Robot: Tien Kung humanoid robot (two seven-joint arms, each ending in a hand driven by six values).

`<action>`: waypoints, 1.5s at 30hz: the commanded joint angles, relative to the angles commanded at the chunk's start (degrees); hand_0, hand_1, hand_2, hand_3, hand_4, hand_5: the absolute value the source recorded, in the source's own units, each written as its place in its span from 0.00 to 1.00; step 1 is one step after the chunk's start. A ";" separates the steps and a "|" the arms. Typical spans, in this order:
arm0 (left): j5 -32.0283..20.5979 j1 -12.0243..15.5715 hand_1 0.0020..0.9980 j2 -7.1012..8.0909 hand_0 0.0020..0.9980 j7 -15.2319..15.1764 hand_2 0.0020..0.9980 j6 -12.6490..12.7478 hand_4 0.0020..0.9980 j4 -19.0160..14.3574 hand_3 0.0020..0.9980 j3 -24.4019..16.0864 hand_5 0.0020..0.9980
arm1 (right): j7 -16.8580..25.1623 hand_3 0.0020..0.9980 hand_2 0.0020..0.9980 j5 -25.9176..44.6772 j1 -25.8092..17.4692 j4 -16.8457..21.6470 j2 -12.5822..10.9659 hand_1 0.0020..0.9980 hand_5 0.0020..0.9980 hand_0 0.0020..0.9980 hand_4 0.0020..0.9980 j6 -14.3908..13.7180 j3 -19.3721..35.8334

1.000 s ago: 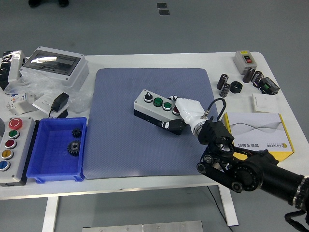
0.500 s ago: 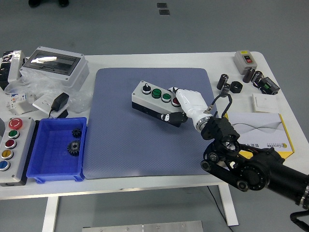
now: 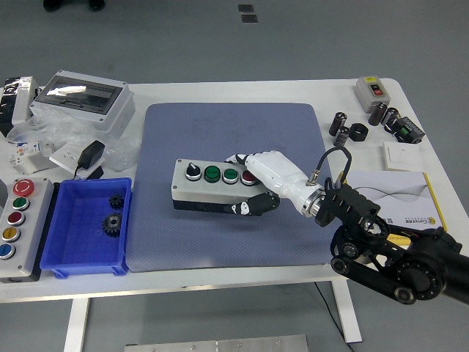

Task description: Pick up the button,place it on the desk,press the button,press the button

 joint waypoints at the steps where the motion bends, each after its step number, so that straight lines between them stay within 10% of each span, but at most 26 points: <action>1: 0.03 0.01 0.61 0.00 0.62 0.00 0.55 0.00 0.61 0.00 0.60 -0.02 0.22 | 0.17 0.40 0.34 -0.20 -0.11 -0.51 0.01 0.33 0.00 0.19 0.16 0.17 -0.33; 30: -0.10 -0.18 0.61 0.02 0.62 -0.65 0.55 0.05 0.62 0.00 0.60 -0.32 0.24 | 0.74 0.47 0.38 -0.22 -1.53 -3.39 0.33 0.42 0.00 0.38 0.28 1.71 0.70; 31: -0.08 -0.17 0.61 0.02 0.62 -0.66 0.56 0.04 0.62 0.00 0.61 -0.34 0.29 | 0.84 0.62 0.58 -0.05 -1.60 -3.32 0.28 0.64 0.00 0.65 0.43 1.79 0.80; 42: 0.03 -0.16 0.61 -0.03 0.62 -0.66 0.56 -0.01 0.64 0.00 0.62 -0.38 0.34 | 1.43 0.70 0.71 0.75 -1.84 -3.10 0.01 0.74 0.00 0.78 0.37 1.94 0.95; 45: 0.11 -0.15 0.61 -0.05 0.62 -0.59 0.57 -0.03 0.66 0.00 0.63 -0.44 0.42 | 1.40 0.78 0.79 0.79 -1.85 -3.22 -0.02 0.78 0.00 0.83 0.49 1.99 0.82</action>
